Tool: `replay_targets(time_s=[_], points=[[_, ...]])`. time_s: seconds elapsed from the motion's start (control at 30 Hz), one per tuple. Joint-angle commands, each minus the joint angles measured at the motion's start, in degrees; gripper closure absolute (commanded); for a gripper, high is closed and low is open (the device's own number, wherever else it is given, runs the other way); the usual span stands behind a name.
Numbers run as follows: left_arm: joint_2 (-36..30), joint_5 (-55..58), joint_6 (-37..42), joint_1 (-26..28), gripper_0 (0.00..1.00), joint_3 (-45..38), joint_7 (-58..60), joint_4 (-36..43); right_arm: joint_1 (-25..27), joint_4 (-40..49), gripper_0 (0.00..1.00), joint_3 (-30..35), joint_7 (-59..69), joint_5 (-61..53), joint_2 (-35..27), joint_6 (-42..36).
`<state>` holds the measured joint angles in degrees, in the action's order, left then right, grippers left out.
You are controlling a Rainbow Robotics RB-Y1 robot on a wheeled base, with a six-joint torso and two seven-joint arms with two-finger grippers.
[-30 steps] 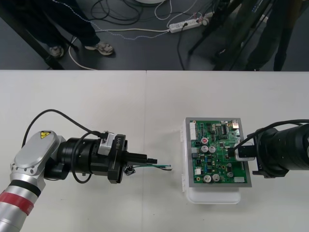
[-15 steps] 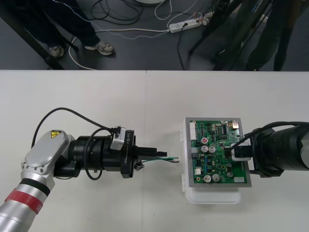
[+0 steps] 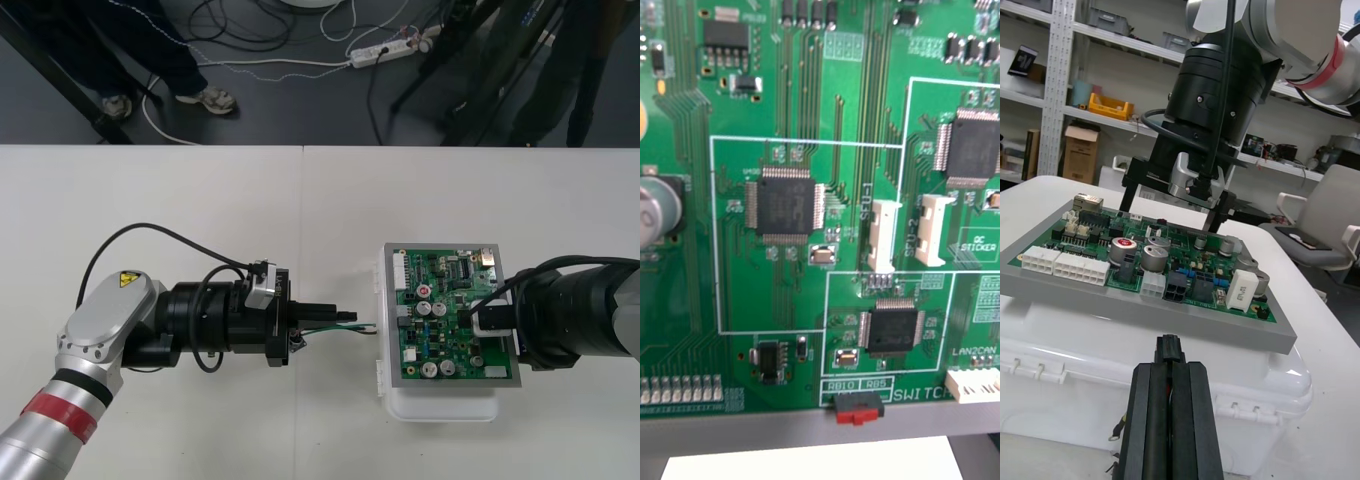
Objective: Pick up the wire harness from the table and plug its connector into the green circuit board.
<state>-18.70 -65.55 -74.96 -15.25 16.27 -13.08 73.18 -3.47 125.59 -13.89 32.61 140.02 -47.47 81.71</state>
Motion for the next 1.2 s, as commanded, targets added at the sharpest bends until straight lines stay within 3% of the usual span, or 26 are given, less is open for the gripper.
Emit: replay_targets(time_s=[0.03,1.2], points=[[2.27,0.07,3.42,-2.16,1.0,2.01,-3.53,0.3,-1.36,1.41,0.0,-0.7,1.4,1.04,1.07,-0.24],[5.25,-1.69,7.11,-2.68,1.0,4.03,-10.74,0.3,-0.66,1.41,0.0,-0.7,6.06,7.9,5.55,5.21]])
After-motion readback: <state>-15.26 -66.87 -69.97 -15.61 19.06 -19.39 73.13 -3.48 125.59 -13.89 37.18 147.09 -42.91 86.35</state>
